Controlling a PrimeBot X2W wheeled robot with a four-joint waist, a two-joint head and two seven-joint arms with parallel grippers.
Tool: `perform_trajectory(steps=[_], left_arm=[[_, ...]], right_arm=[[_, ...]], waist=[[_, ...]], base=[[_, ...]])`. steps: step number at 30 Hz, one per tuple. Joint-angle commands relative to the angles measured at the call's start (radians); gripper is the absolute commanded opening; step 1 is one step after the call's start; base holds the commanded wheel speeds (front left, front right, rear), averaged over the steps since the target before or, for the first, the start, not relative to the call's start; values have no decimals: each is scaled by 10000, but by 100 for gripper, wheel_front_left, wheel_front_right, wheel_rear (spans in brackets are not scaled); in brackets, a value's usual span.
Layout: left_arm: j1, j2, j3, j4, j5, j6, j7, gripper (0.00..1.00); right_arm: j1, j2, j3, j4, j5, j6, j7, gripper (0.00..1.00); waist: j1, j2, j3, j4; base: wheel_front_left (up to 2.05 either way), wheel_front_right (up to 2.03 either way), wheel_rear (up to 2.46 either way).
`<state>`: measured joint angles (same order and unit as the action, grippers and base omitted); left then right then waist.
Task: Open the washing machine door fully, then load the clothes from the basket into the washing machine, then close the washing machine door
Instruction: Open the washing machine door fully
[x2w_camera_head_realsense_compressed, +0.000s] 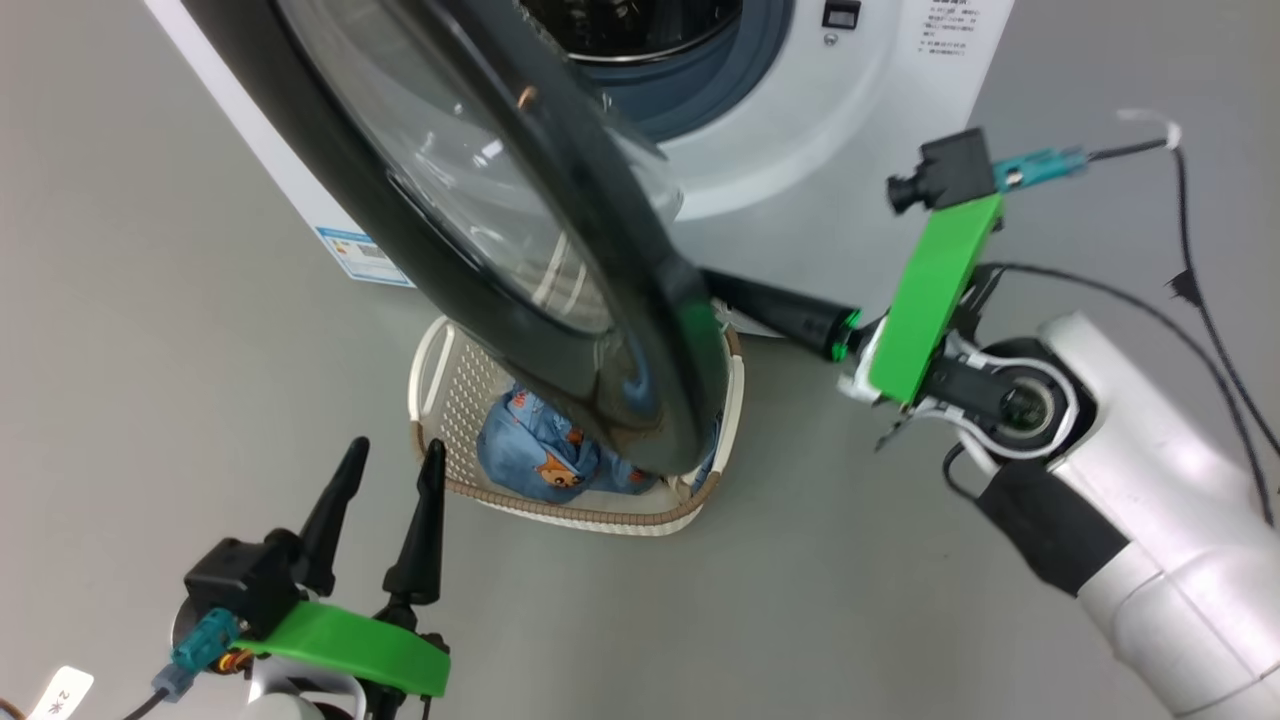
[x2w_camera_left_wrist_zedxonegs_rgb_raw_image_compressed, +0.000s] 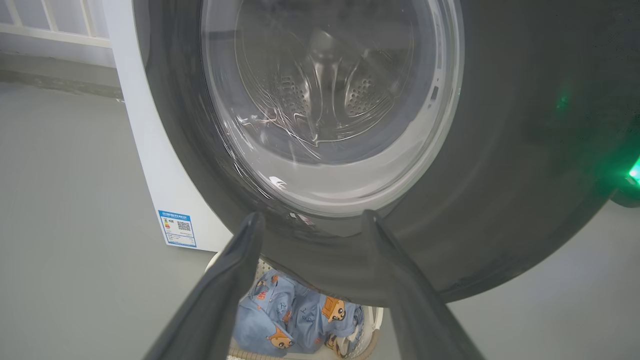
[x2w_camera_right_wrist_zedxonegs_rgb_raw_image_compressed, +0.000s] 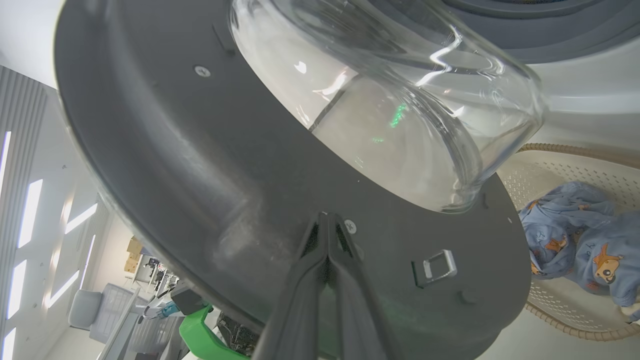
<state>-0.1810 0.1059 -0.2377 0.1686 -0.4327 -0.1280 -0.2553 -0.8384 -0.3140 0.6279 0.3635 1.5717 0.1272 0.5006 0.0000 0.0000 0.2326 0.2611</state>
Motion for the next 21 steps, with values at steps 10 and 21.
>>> perform_trajectory(steps=[10,21], left_arm=[[162,270,401,-295,184,-27,-65,100],[203,247,487,-321,196,-27,-65,100]], right_arm=[[785,664,567,-906,26,35,227,0],[999,1132,1025,-1126,-49,35,368,0]], waist=[[1,0,-207,184],[1,0,-336,291]], base=[[0,0,0],[0,0,0]])
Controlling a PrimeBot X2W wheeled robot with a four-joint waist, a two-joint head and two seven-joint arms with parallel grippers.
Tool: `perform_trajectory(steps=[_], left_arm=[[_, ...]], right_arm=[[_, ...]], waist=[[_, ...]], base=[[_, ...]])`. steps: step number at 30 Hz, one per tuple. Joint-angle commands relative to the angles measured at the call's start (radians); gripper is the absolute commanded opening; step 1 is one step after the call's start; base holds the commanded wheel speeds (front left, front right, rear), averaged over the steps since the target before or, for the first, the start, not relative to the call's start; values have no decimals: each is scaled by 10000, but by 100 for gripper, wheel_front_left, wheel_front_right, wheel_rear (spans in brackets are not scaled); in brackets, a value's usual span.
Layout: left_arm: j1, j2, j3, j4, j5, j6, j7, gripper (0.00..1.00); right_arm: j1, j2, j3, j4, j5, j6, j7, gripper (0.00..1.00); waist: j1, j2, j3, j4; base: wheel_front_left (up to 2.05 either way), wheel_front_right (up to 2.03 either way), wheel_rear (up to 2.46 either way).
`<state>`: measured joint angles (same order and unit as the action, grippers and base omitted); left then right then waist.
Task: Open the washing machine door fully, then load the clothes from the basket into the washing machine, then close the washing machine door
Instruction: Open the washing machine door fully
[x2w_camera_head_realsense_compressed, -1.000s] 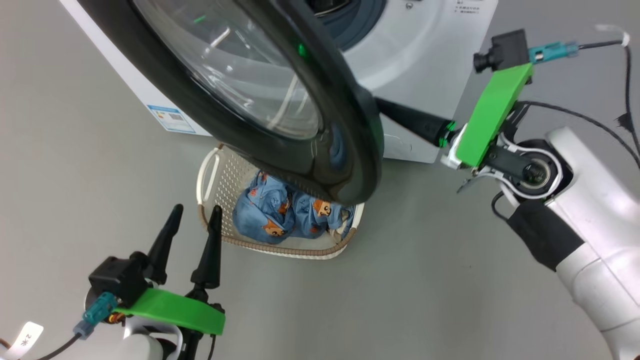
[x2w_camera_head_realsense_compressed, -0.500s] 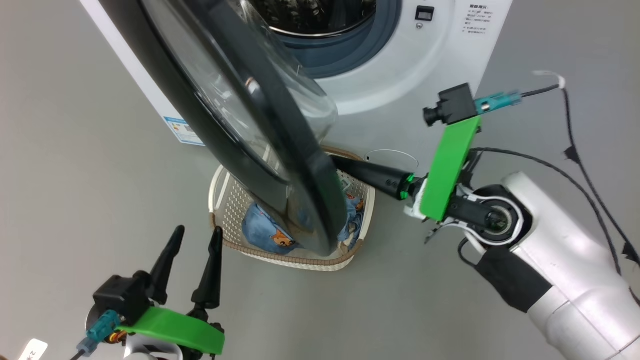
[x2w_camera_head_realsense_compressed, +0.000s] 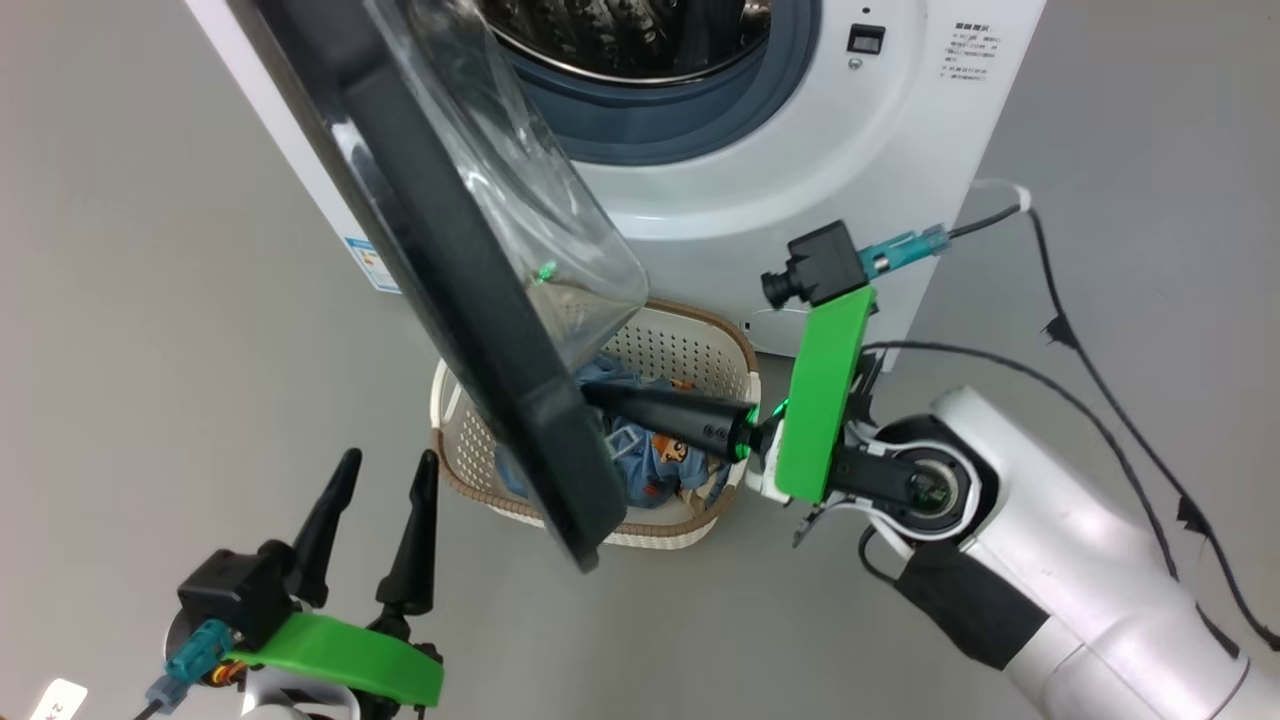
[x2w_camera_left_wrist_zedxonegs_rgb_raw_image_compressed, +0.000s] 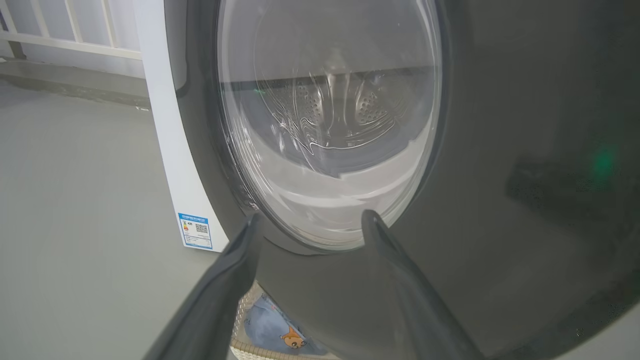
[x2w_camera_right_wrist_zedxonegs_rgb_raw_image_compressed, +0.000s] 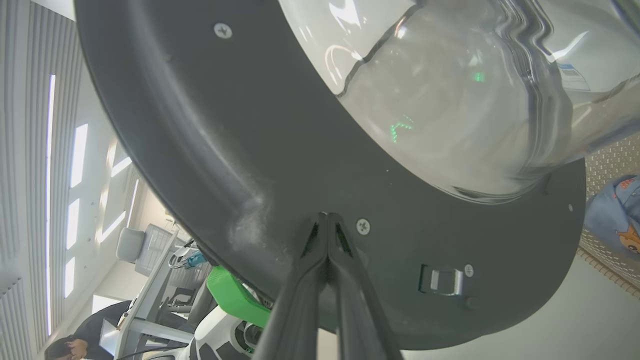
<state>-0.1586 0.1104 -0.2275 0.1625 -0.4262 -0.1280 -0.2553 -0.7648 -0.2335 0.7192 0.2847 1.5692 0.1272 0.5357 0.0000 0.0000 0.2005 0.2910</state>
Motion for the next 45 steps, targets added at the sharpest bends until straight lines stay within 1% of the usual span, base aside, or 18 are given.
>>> perform_trajectory(steps=[1,4,7,8,10,11,20,23,28,39,42,45], left_arm=[[-13,199,398,-258,134,-27,-65,100],[-3,190,417,-256,139,-27,-65,100],[-2,216,397,-246,96,-27,-65,100],[-2,248,373,-220,92,-27,-65,100],[16,293,354,-189,70,-27,-65,100],[26,316,347,-169,58,-27,-65,100],[270,547,411,-136,29,-27,-65,100],[409,608,488,-196,50,-27,-65,100],[550,640,603,-240,73,-27,-65,100],[913,651,797,-216,77,-27,-65,100],[1033,649,823,-218,94,-27,-65,100],[1129,634,846,-225,113,-27,-65,100]], right_arm=[[271,347,128,-340,-27,35,13,0],[296,343,151,-316,-88,35,-47,0],[368,242,134,-205,-269,35,-337,0],[404,197,111,-158,-317,35,-464,12],[512,105,41,-6,-399,35,-782,73],[566,32,41,51,-465,35,-916,100],[1352,-696,35,748,-871,35,-2372,100],[1725,-991,-87,919,-724,35,-2868,100],[2184,-1476,-76,888,-821,35,-3459,100],[3264,-2641,462,1333,-1651,35,-5192,100],[3458,-2915,694,1553,-2021,35,-5806,100],[3580,-3193,1017,1911,-2637,35,-6579,100]], waist=[[0,0,-27,-15],[0,0,-51,-39],[0,0,-95,-106],[0,0,-117,-135],[0,0,-182,-216],[0,0,-222,-259],[0,0,-626,-712],[0,0,-742,-915],[0,0,-835,-1176],[0,0,-1151,-1561],[0,0,-1253,-1627],[0,0,-1341,-1668]], base=[[0,0,0],[0,0,0],[0,0,0],[0,0,0],[0,0,0],[0,0,0],[0,0,0],[0,0,0],[0,0,0],[0,0,0],[0,0,0],[0,0,0]])
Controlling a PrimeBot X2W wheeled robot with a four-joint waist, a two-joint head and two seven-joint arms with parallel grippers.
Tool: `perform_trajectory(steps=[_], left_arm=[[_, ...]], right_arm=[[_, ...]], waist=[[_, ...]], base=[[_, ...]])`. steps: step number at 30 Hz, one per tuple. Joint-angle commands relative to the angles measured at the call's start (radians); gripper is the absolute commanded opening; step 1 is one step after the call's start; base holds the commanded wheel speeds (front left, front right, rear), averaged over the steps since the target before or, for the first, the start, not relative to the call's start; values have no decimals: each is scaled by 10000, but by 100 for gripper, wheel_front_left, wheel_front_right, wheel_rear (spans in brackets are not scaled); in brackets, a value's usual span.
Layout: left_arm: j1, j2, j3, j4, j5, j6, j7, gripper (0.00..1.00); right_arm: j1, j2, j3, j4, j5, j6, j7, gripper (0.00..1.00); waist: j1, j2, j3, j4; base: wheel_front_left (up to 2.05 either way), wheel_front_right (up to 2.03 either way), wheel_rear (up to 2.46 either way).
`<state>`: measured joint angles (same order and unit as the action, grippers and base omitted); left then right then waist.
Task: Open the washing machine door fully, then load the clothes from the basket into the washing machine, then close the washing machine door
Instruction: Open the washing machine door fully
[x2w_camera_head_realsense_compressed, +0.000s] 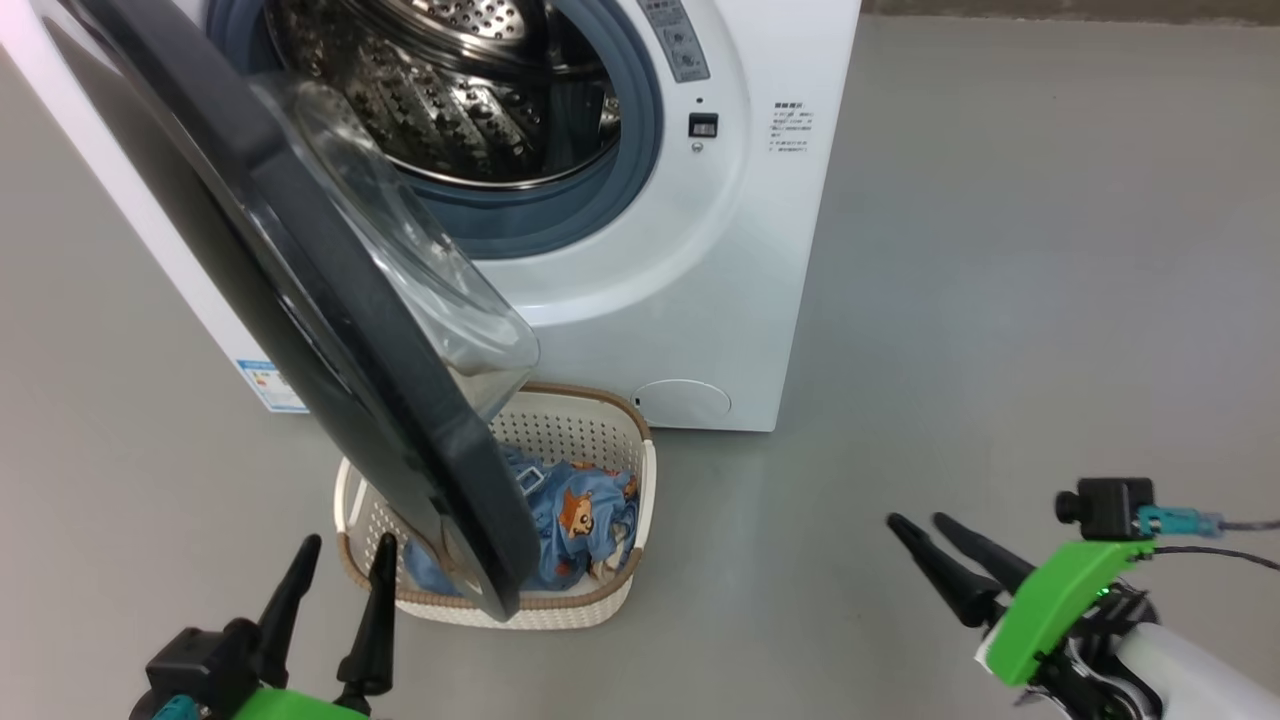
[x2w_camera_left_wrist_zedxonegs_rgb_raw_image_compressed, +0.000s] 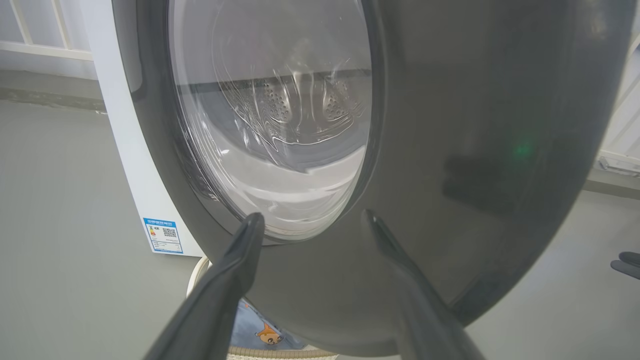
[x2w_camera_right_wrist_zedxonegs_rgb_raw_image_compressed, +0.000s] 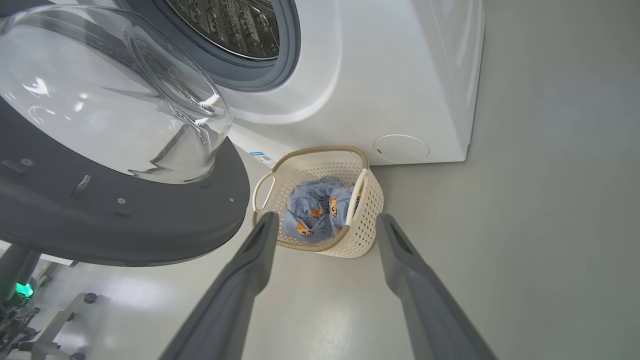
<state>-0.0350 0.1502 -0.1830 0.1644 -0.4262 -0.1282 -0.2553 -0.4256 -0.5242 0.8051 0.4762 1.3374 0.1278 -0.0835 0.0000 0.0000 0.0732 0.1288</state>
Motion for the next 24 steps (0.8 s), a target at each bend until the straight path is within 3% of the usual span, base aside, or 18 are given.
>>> perform_trajectory(steps=[1,7,10,17,24], left_arm=[[-107,236,401,-244,113,-25,-65,100],[55,202,484,-223,106,-25,-65,100],[114,161,492,-227,124,-25,-65,100],[186,129,540,-239,151,-25,-65,100],[183,114,579,-281,184,-25,-65,100]], right_arm=[[188,-286,158,-5,-319,29,-387,100],[292,-524,656,1078,-1687,29,-1611,100],[398,-352,241,1456,-2080,29,-1763,100],[1433,349,-3408,961,-4941,29,-1779,100],[3091,1629,-6809,-804,-7865,29,-1781,100]], waist=[[0,0,-68,-47],[0,0,-208,-110],[0,0,-245,-125],[0,0,-282,-153],[0,0,-274,-88]], base=[[0,0,0],[0,0,0],[0,0,0],[0,0,0],[0,0,0]])
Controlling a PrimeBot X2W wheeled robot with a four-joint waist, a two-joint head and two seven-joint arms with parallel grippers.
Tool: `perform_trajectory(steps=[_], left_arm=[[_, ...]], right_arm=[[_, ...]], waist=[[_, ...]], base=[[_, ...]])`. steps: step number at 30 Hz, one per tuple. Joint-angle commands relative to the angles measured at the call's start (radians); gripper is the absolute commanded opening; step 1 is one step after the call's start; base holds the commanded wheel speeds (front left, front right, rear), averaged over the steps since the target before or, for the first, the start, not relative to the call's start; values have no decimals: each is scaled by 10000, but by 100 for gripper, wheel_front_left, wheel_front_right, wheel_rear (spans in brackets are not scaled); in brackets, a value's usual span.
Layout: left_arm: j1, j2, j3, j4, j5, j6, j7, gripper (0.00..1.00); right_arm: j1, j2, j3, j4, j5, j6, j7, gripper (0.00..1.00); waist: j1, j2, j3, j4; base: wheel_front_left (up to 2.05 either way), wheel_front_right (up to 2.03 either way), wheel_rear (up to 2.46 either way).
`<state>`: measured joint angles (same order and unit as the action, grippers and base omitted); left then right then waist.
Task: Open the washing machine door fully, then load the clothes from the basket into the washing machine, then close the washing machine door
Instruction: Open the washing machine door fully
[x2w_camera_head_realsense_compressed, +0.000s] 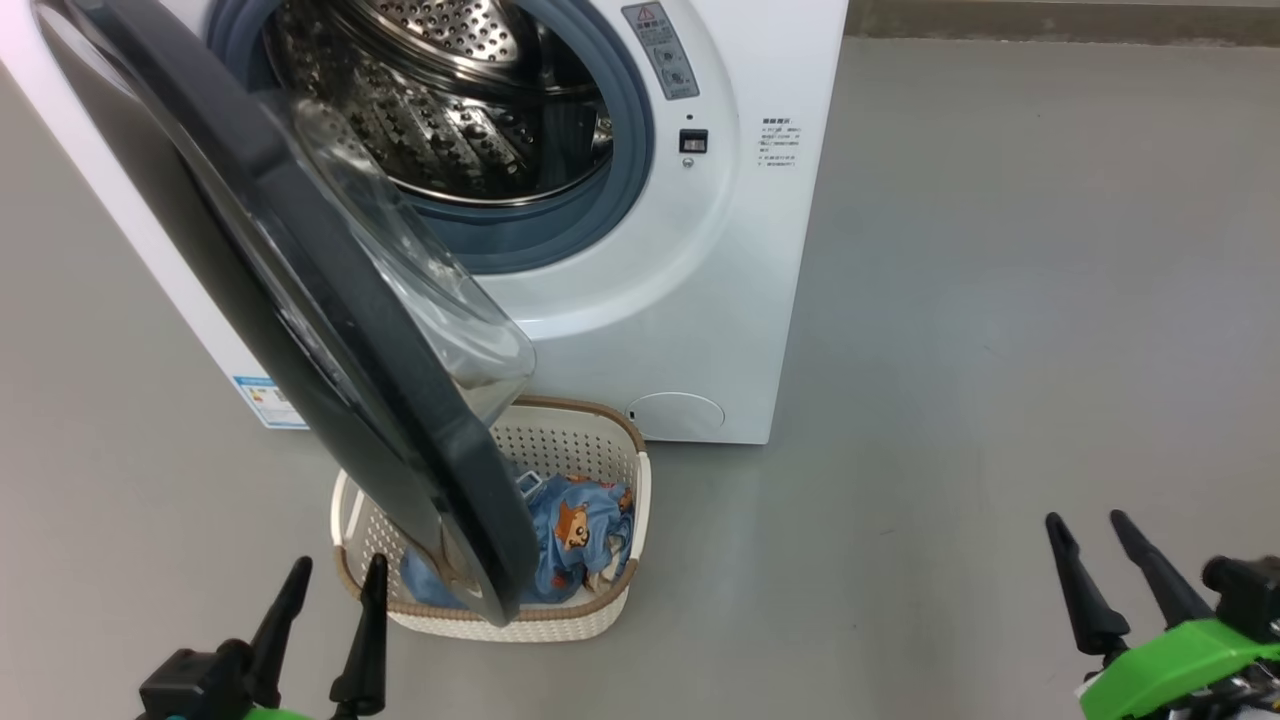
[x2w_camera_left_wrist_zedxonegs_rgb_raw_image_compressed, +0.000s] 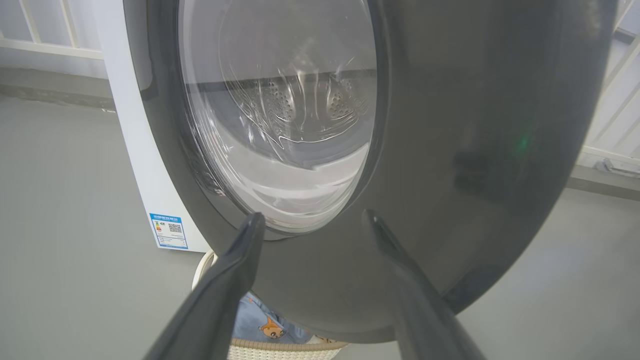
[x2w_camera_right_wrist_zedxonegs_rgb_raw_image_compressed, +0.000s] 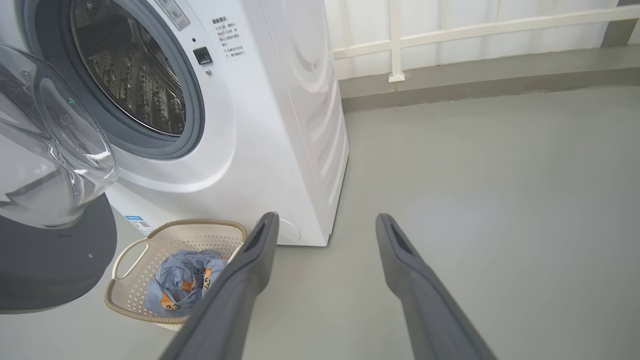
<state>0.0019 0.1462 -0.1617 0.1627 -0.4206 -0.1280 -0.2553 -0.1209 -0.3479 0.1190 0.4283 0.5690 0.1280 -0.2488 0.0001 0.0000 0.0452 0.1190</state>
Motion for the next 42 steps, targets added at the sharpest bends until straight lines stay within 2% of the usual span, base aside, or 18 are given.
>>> perform_trajectory(steps=[1,5,8,18,19,20,21,22,28,33,37,42], left_arm=[[-196,151,367,-273,132,-27,-65,100],[-224,134,393,-320,146,-27,-65,100],[-249,115,417,-340,148,-27,-65,100],[-391,-47,547,-225,95,-27,-65,100],[-422,-50,553,-212,89,-27,-65,89],[-465,-54,588,-217,85,-27,-65,16],[-465,-54,588,-217,85,-27,-65,16],[-510,-84,660,-265,48,-27,-65,0],[-844,-280,1608,-1348,-62,-27,-65,0],[-1296,-666,2314,-3567,-176,-27,-65,0],[-1339,-760,1174,-5402,103,-27,-65,0],[-1159,-638,-1390,-5944,484,-27,148,0]], right_arm=[[233,35,-294,-587,-545,27,-128,100],[878,645,-1343,-1526,-1779,27,-129,100],[1227,934,-1640,-1853,-2430,27,-129,100],[1522,1427,-1941,-1962,-3049,27,-129,100],[1525,1442,-1926,-1979,-3052,27,-129,100],[1523,1451,-1924,-2011,-3066,27,-129,100],[1523,1451,-1924,-2011,-3066,27,-129,100],[1526,1458,-1934,-2028,-3077,27,-129,100],[1527,1419,-2074,-2226,-3068,27,-129,100],[1578,1387,-2182,-2348,-3123,27,-129,100],[1603,1405,-2236,-2424,-3170,27,-129,100],[1614,1414,-2273,-2461,-3219,27,-129,100]], waist=[[-1,0,11,25],[-1,0,44,55],[-1,0,101,65],[-1,0,197,90],[-1,0,200,98],[-1,0,201,106],[-1,0,201,106],[-1,0,195,115],[-1,0,137,185],[-1,0,126,210],[-1,0,120,186],[-1,0,146,159]], base=[[0,0,0],[0,0,0],[0,0,0],[0,0,0],[0,0,0],[0,0,0],[0,0,0],[0,0,0],[0,0,0],[0,0,0],[0,0,0],[0,0,0]])
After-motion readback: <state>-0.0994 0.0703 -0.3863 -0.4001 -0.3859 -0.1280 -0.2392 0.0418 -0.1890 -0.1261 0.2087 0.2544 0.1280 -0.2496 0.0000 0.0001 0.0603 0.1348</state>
